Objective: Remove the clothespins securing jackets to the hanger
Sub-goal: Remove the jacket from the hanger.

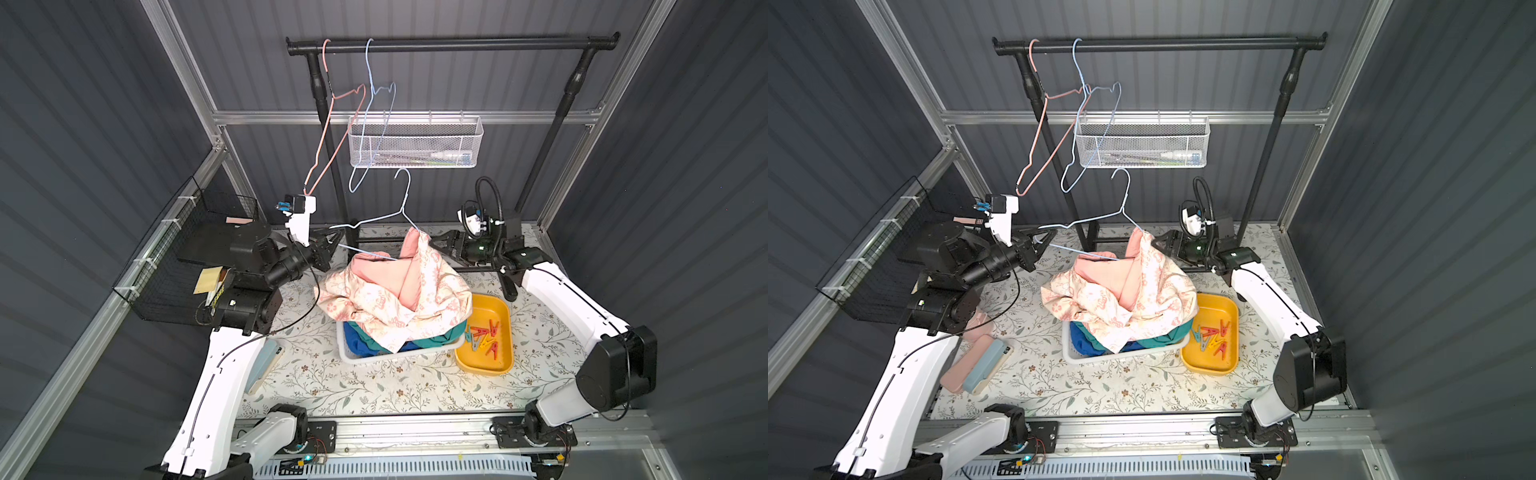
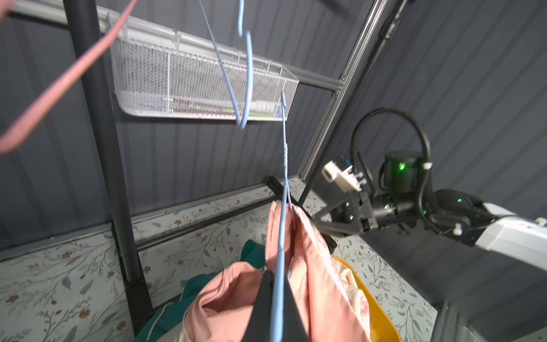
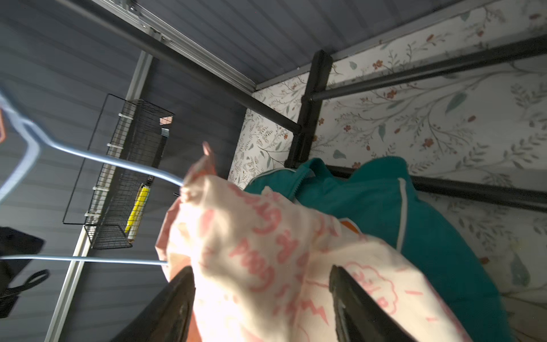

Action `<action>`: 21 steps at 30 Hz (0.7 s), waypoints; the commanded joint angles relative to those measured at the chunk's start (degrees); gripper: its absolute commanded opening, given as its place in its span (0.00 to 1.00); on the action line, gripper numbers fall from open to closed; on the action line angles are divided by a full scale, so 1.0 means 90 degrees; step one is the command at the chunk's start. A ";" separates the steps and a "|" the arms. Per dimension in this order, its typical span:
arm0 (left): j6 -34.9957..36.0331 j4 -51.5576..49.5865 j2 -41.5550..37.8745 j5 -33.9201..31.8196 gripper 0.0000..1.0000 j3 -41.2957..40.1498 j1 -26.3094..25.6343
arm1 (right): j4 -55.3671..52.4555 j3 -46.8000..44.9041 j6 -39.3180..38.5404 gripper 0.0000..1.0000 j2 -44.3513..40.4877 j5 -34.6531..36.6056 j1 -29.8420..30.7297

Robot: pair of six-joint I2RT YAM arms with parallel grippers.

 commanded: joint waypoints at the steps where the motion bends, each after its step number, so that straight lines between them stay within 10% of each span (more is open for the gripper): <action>1: -0.0078 0.0202 0.0047 -0.0079 0.00 0.0672 0.0055 | -0.0154 -0.0287 0.0011 0.71 0.0001 0.0273 0.0123; 21: -0.0024 -0.0707 0.0315 -0.0913 0.00 0.2708 -0.0004 | -0.0656 -0.0186 0.0228 0.64 0.0442 0.0745 0.0417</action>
